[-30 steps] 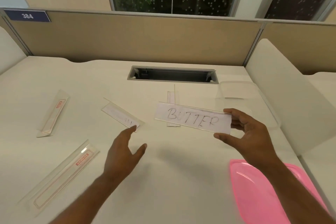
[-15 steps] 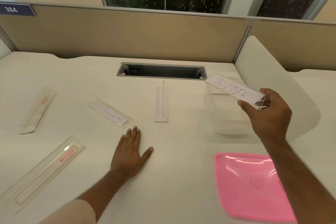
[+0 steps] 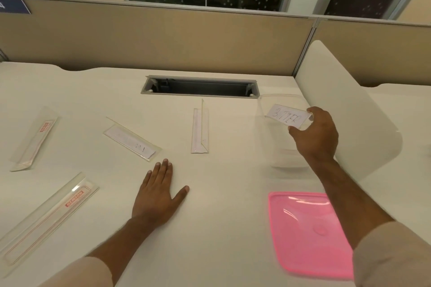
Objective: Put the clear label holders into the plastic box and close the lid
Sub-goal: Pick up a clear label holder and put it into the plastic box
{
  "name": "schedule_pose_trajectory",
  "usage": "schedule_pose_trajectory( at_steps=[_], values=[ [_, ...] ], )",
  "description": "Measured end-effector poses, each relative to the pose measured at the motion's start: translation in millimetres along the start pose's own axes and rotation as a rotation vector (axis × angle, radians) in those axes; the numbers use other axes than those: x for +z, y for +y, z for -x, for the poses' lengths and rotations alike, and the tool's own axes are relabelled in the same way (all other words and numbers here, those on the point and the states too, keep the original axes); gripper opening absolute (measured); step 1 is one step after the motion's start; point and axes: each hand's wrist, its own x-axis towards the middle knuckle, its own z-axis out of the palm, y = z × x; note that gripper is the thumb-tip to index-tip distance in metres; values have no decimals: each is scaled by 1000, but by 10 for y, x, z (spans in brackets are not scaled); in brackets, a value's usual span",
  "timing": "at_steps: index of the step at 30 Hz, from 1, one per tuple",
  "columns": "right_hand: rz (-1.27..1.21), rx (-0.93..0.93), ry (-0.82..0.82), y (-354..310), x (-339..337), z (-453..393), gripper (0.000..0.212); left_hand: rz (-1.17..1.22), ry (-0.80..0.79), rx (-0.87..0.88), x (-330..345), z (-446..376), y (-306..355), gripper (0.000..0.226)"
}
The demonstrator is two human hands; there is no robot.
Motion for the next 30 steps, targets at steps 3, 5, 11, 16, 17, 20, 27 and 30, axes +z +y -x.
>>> schedule_pose_trajectory(
  at_steps=[3,5,11,16,17,20,27,30],
  values=[
    [19,42,-39,6,108,-17,61,3,4,-1,6,0,-6,95],
    [45,76,-90,-4,163,-5,61,3,10,-2,11,0,-9,95],
    [153,185,-253,-68,272,35,60,6,13,0,16,0,-12,94],
    [185,325,-549,-100,315,-75,62,7,4,-2,5,-4,-13,94],
    [179,335,-615,-104,318,-105,60,9,4,-4,4,-5,-11,94],
    [192,362,-754,-129,315,-193,63,7,7,-6,0,-4,-4,94],
    [231,428,-906,-158,347,-238,56,5,11,-4,4,-9,-8,94],
    [212,443,-919,-139,380,-273,51,3,14,-2,13,-9,-16,94]
  ],
)
